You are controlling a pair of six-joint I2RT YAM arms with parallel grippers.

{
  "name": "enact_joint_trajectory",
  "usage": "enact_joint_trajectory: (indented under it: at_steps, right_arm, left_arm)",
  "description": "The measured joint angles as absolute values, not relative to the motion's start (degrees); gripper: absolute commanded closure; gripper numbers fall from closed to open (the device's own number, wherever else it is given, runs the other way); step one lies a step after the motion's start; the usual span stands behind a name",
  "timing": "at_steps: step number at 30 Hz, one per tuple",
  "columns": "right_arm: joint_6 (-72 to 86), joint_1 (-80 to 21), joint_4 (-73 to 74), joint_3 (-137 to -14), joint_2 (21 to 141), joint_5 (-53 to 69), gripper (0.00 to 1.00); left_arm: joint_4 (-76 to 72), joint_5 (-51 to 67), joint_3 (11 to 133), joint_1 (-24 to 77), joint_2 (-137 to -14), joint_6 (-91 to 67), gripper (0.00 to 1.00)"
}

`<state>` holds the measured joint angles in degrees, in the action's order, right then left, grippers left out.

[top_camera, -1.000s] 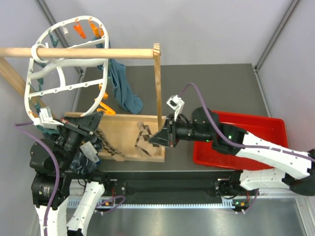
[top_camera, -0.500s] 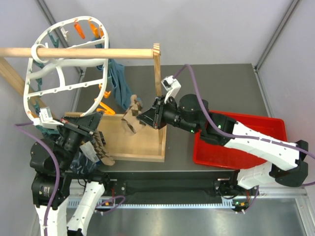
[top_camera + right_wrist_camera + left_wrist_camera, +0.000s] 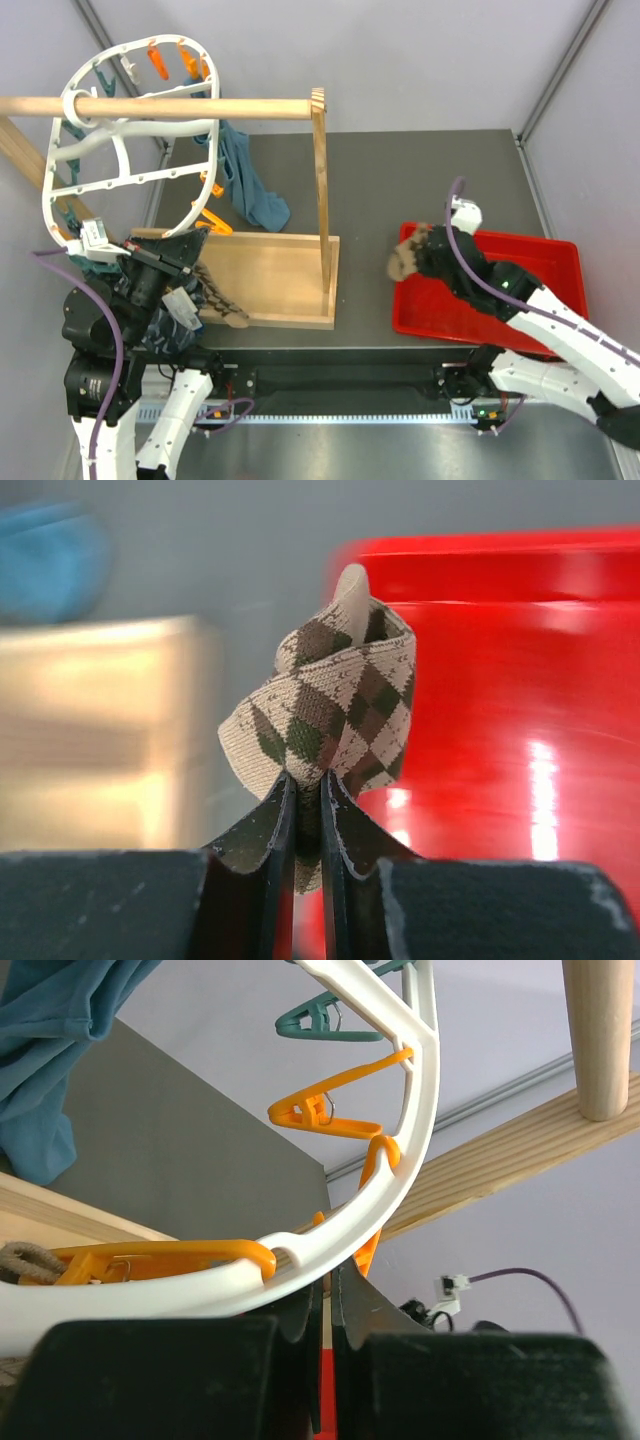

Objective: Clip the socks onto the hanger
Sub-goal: Place the sock in the bin, then open the clamp at the hanger.

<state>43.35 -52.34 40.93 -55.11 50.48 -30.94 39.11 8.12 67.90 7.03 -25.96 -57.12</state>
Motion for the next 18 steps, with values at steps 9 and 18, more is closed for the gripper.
enact_joint_trajectory:
  at_steps: [9,18]
  right_arm:
    - [37.1,-29.47,43.88,-43.16,50.39,-25.23,0.31]
    - [28.18,-35.64,40.05,-48.23,45.74,-8.88,0.1]
  left_arm:
    - [39.11,8.19,67.9,7.01,-25.98,-57.06,1.0]
    - [39.05,8.78,67.9,7.01,-25.98,-57.08,1.0]
